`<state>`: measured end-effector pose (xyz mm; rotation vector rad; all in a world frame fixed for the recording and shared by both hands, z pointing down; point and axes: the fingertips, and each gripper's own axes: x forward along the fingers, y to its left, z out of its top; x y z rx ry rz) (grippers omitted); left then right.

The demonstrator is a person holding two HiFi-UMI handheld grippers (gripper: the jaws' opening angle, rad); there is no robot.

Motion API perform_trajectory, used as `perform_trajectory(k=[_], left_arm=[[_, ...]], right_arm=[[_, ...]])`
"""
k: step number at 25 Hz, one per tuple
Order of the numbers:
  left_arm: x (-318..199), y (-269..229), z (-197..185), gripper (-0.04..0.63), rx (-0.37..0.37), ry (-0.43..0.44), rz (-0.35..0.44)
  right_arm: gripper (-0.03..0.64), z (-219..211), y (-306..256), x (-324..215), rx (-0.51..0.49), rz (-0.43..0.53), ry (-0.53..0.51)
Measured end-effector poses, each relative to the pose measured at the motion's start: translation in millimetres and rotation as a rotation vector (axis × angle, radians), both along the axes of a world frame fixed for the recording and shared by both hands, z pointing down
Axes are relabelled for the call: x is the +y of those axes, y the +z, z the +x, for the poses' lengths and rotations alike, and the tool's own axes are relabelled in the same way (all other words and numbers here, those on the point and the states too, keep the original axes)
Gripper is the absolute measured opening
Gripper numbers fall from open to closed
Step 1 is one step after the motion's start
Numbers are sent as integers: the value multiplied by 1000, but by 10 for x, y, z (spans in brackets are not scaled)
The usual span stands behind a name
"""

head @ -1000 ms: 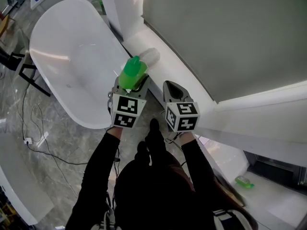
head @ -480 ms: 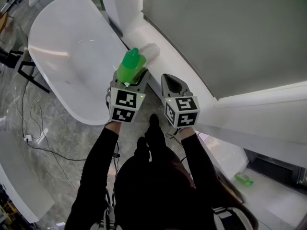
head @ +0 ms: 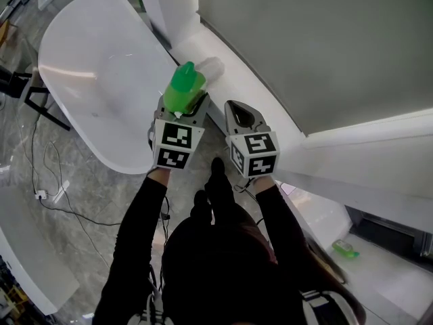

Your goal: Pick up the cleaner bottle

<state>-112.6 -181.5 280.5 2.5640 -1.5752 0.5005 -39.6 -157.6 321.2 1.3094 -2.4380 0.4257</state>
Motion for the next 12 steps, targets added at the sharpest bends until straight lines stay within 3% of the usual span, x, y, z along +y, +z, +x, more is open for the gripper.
perform_trajectory(k=[12], left_arm=[[-2,3,28,209,-5,-8,5]], right_arm=[[2,67,-19,-7,8,11,-4]])
